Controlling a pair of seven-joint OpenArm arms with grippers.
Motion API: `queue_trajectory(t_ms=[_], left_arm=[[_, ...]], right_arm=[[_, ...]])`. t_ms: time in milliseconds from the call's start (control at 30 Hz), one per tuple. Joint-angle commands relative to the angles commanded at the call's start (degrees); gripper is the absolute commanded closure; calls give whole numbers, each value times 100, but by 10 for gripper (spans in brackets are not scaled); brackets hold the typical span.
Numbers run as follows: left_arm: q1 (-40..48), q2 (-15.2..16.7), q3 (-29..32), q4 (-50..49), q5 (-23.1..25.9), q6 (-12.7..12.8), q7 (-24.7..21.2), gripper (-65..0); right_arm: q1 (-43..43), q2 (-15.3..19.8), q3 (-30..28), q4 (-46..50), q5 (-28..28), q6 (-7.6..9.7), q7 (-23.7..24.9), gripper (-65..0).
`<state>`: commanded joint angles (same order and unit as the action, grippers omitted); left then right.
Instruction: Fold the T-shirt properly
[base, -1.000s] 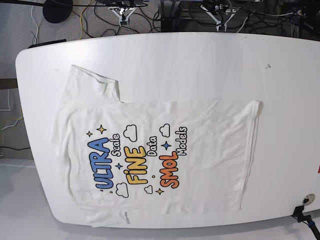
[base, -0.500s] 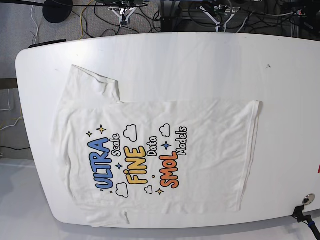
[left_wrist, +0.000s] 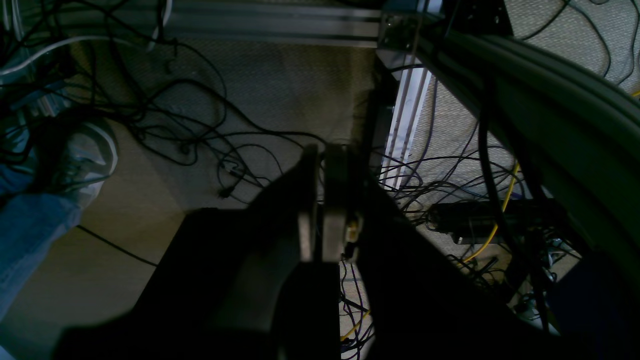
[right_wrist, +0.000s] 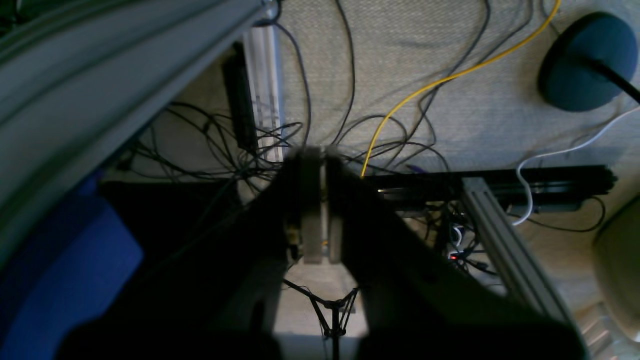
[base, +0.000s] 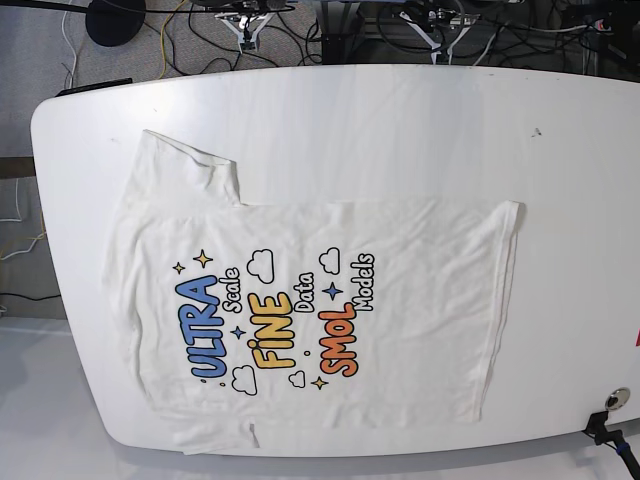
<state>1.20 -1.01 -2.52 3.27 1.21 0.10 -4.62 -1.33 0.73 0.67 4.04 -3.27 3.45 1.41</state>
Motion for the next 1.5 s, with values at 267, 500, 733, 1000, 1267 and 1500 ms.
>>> queue_trajectory(t_ms=[267,500,733,1000,1267,1500], left_arm=[[-24,-45,-15,-22,52,24,-32,0],[-11,-34,-38,-9,37,42,-23,0],[5,-30,-23,-15,40,34,-42,0],[26,-47,-4,-22,23,37,-48,0],[45,-78,15,5,24,34,-156,0],[148,-123,8,-26,55,30,-276,0]], right_arm=[[35,13,-37,15,-20,34,136,0],[67,22,-32,48,-10,32,130,0],[31,30,-19,31,-22,48,252,0],[36,29,-44,48,-15,29,210,0],[76,31,-76,100,-1,46,246,-3],[22,60,-83,129,-10,6,232,0]])
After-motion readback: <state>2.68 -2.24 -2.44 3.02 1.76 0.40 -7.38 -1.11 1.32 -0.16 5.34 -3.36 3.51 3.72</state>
